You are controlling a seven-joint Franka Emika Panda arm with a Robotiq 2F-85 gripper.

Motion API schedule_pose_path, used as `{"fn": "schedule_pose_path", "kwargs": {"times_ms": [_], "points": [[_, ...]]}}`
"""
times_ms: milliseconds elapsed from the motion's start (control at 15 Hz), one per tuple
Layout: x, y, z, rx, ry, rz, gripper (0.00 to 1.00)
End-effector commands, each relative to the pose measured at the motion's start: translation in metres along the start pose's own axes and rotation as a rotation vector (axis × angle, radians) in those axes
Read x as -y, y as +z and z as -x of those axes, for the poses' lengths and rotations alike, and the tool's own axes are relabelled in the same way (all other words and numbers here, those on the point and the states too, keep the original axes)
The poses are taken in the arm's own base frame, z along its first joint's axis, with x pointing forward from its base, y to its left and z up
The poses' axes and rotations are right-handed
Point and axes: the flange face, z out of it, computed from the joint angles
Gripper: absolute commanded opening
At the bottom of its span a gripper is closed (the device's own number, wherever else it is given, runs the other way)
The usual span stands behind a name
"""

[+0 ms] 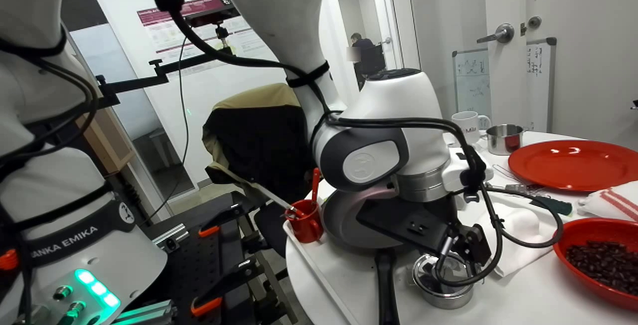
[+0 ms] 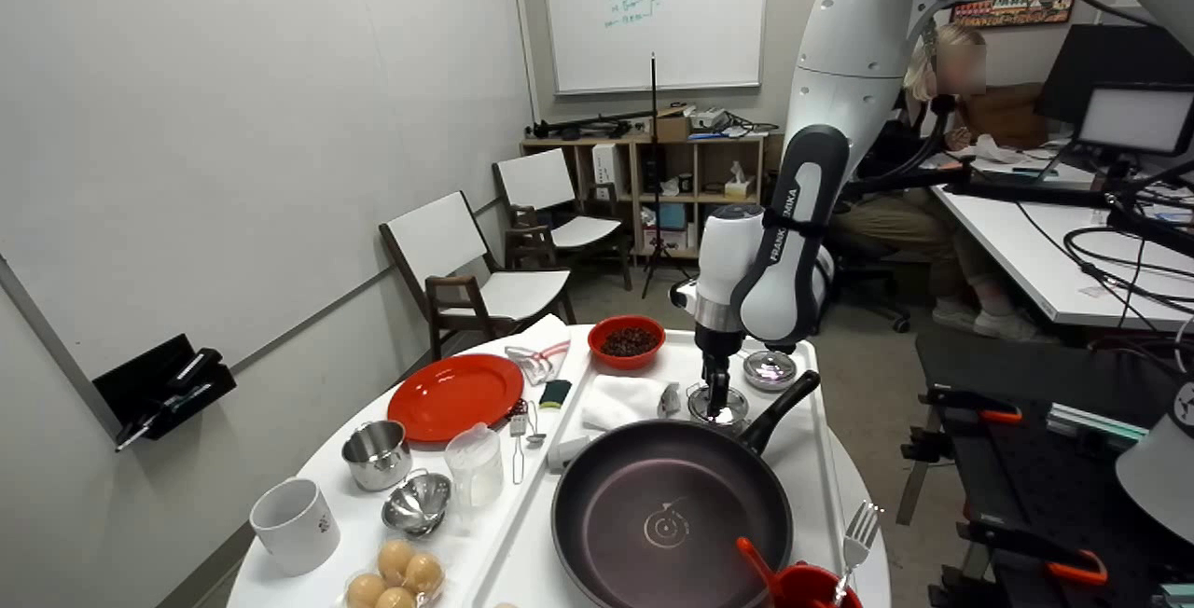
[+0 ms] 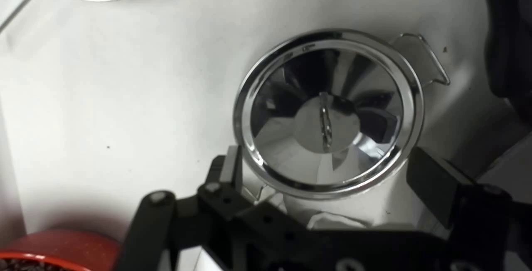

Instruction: Put the furthest silver lid on the silver pot

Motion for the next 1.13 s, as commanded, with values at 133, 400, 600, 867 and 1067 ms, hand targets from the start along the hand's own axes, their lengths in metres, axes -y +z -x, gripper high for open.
{"fn": "schedule_pose_path", "kwargs": {"times_ms": [133,400,600,867,1067], "points": [[0.011,-0.068,0.010,-0.041,0.000,0.018,1.00],[0.038,-0.112,0.025,-0.079,-0.049,0.016,1.00],[0.064,-0.133,0.033,-0.121,-0.091,0.009,1.00],[0.064,-0.126,0.027,-0.106,-0.070,0.000,1.00],[0.063,-0.127,0.030,-0.106,-0.071,0.002,1.00]]}}
